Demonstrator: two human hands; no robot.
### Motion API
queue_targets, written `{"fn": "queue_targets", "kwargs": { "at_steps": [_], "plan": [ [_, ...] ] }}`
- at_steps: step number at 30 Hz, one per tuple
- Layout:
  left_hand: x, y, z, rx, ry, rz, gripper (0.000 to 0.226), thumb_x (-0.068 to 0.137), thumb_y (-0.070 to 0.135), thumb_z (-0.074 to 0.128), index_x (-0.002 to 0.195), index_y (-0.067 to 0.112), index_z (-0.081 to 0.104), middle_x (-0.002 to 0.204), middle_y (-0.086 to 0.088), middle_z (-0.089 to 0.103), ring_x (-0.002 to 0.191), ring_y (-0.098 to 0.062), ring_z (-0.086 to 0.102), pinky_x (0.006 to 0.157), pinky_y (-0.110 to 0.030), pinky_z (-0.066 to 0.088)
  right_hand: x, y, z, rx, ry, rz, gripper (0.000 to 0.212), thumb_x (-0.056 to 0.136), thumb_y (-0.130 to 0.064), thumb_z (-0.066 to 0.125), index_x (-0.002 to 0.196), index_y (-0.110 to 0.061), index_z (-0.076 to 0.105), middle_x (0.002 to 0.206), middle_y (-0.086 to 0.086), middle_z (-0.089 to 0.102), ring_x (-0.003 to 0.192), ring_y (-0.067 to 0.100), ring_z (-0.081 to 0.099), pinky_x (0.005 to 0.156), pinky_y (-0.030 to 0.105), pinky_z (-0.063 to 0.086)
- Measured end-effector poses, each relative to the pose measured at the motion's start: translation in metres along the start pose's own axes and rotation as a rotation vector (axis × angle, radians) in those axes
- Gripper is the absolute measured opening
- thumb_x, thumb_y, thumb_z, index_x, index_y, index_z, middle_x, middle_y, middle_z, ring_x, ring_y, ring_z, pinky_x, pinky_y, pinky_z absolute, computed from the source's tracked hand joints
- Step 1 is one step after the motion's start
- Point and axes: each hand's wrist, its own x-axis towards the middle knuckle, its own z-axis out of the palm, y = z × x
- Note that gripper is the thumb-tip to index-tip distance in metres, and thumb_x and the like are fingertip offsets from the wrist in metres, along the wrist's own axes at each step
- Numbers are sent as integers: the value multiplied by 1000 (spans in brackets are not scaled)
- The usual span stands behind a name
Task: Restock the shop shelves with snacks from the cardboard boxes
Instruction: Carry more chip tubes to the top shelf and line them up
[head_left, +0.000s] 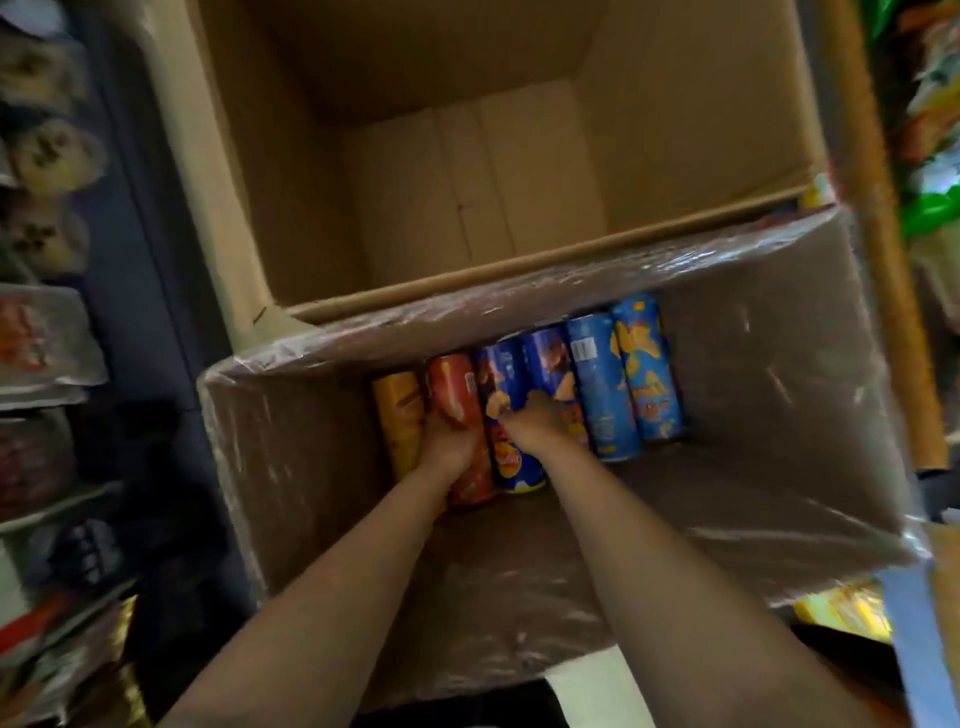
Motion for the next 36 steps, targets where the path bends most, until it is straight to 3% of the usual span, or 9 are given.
{"fn": "queue_targets", "kwargs": {
  "at_steps": [3, 9, 15, 18, 20, 25, 31, 34, 36],
  "plan": [
    [26, -14, 1, -133, 29, -94, 96, 54, 59, 71, 140, 25, 49, 132, -6, 62, 117, -24, 62, 102, -48, 50, 11, -11, 16, 89, -54, 99, 80, 93, -37, 61, 153, -2, 21, 154, 19, 35, 138, 36, 41, 104, 35, 40],
    [25, -3, -9, -293, 104, -198, 113, 40, 69, 73, 139, 22, 46, 127, -7, 63, 108, -30, 66, 96, -49, 53, 17, -3, 13, 366, -31, 100, 69, 85, -39, 76, 137, -4, 47, 134, 10, 57, 118, 28, 58, 80, 29, 44],
    [-36, 25, -11, -317, 18, -56, 63, 71, 61, 77, 121, 29, 59, 103, -4, 74, 87, -25, 74, 85, -46, 59, -36, -1, -29, 496, -33, -56, 78, 78, -51, 78, 140, -15, 47, 133, -1, 55, 121, 25, 57, 93, 34, 50],
    [-83, 42, -6, -325, -58, 32, 51, 72, 58, 79, 111, 29, 63, 98, -4, 76, 86, -27, 75, 85, -49, 59, -85, 11, -52, 584, 19, -123, 85, 65, -62, 79, 133, -19, 54, 123, -2, 64, 103, 18, 66, 84, 32, 56],
    [-122, 54, -2, -317, -116, 135, 46, 76, 53, 79, 111, 26, 67, 97, -7, 77, 88, -31, 75, 85, -53, 59, -128, 24, -68, 669, 88, -210, 56, 75, -54, 78, 120, -24, 61, 107, -4, 70, 88, 11, 67, 73, 26, 55],
    [-249, 92, 17, -273, -237, 465, 51, 72, 53, 78, 112, 24, 69, 99, -7, 77, 93, -32, 74, 88, -55, 57, -264, 63, -115, 817, 330, -489, 32, 81, -44, 77, 108, -29, 69, 100, -11, 76, 87, 3, 72, 77, 23, 55],
    [-452, 92, 63, -204, -481, 848, 25, 90, 36, 68, 112, 23, 68, 100, -4, 77, 89, -25, 74, 80, -40, 60, -473, 159, -152, 889, 677, -793, 63, 63, -60, 77, 116, -29, 64, 108, -7, 75, 98, 15, 73, 90, 43, 57],
    [-536, 71, 102, -111, -615, 974, 39, 81, 40, 74, 114, 20, 68, 96, -5, 77, 80, -19, 75, 67, -31, 59, -573, 234, -149, 941, 853, -865, 42, 81, -42, 78, 116, -27, 62, 103, -15, 75, 94, 5, 72, 83, 29, 57],
    [-590, 62, 138, 25, -695, 1023, 56, 78, 35, 69, 121, -1, 63, 95, -23, 73, 58, -3, 69, 54, -14, 50, -632, 286, -143, 953, 974, -867, 31, 86, -43, 74, 109, -27, 60, 91, -29, 72, 84, -9, 68, 77, 14, 54]
  ]
}}
